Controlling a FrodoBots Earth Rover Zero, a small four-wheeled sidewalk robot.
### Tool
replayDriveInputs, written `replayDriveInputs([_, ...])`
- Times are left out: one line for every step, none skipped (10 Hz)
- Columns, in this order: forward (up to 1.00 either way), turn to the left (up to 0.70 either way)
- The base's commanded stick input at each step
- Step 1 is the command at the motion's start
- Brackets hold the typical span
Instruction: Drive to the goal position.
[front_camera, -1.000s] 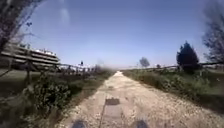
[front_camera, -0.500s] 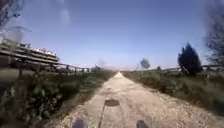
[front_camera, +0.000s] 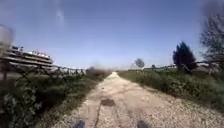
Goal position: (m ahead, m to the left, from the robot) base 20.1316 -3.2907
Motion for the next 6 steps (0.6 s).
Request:
replayDriveInputs([0.7, 0.0])
replayDriveInputs([0.7, 0.0])
replayDriveInputs([0.7, 0.0])
replayDriveInputs([0.7, 0.0])
replayDriveInputs([0.7, 0.0])
replayDriveInputs([0.7, 0.0])
